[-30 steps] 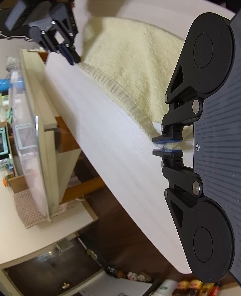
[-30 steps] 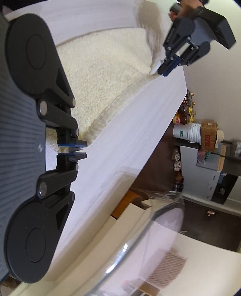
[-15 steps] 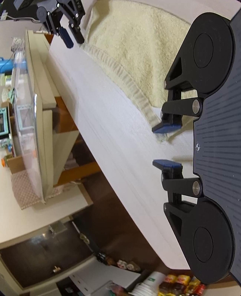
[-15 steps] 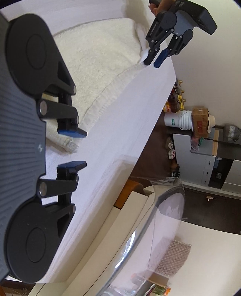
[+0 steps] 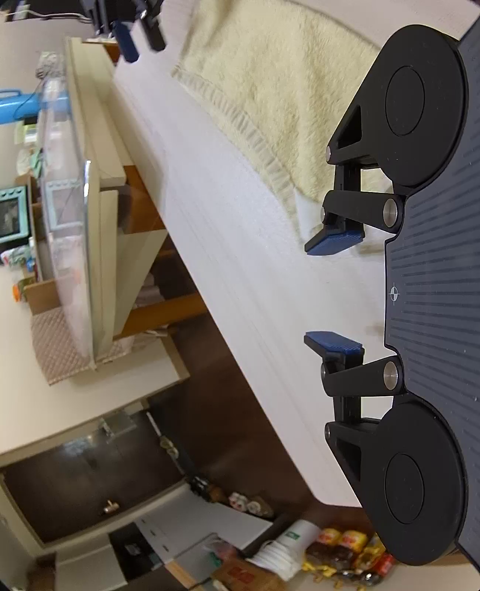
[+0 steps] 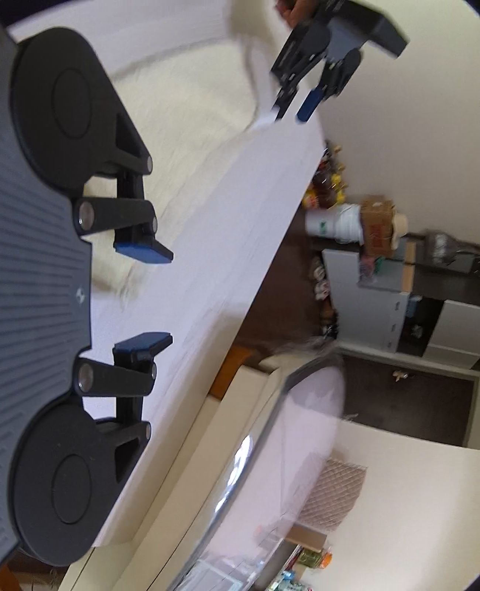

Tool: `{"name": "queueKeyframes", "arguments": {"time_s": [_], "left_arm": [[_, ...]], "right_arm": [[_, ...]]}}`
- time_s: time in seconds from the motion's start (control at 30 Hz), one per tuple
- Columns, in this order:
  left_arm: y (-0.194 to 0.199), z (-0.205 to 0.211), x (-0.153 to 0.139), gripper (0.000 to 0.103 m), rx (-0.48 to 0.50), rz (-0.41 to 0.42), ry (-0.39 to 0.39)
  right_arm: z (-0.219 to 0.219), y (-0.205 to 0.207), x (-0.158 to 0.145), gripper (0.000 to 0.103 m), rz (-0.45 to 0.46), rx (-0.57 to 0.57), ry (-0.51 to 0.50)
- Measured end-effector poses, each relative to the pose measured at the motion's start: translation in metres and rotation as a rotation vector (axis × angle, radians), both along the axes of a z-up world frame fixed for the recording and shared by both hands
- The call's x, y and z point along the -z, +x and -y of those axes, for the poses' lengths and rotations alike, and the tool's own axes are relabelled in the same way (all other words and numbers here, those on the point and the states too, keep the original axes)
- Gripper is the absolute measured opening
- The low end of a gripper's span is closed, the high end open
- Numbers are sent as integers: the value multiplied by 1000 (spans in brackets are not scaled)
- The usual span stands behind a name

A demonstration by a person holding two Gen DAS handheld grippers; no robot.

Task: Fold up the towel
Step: 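Lower the towel onto the table and open both tools, then grasp the towel edge with the left tool while the right tool grasps its corner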

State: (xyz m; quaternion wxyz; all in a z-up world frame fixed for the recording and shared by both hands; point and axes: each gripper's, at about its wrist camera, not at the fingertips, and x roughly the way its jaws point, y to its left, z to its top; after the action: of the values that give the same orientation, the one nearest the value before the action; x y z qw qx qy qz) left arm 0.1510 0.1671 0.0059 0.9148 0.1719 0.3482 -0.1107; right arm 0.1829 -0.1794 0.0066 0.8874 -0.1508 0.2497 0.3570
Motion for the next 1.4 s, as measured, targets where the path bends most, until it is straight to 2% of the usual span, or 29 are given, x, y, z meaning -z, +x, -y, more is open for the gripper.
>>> {"name": "queueKeyframes", "arguments": {"time_s": [0.27, 0.43, 0.57, 0.63, 0.77, 0.9, 1.0, 1.13, 1.2, 1.4], "left_arm": [[-59, 21, -6, 54, 98, 13, -45], [-80, 36, -4, 54, 149, 17, -51], [-82, 33, 1, 55, 104, 1, -66], [-83, 20, 2, 55, 53, 2, -104], [-89, -4, 3, 59, -41, 16, -142], [-97, -21, 1, 67, -102, 38, -153], [-104, -31, 1, 75, -130, 50, -153], [-110, -42, -3, 85, -158, 73, -162], [-114, -48, -7, 92, -167, 91, -162], [-121, -64, -14, 93, -199, 129, -184]], "right_arm": [[-11, -48, 9, 60, -91, -57, 82], [-11, -65, 19, 60, -119, -28, 106], [2, -73, 22, 63, -149, 41, 158], [2, -82, 20, 64, -136, 53, 162], [-31, -110, 13, 64, -75, -46, 84], [-88, -130, 5, 55, 7, -191, 7], [-133, -133, 2, 52, 42, -266, -53], [-184, -128, 6, 50, 94, -325, -139], [-210, -125, 13, 47, 142, -335, -220], [-249, -120, 32, 39, 228, -357, -370]]}}
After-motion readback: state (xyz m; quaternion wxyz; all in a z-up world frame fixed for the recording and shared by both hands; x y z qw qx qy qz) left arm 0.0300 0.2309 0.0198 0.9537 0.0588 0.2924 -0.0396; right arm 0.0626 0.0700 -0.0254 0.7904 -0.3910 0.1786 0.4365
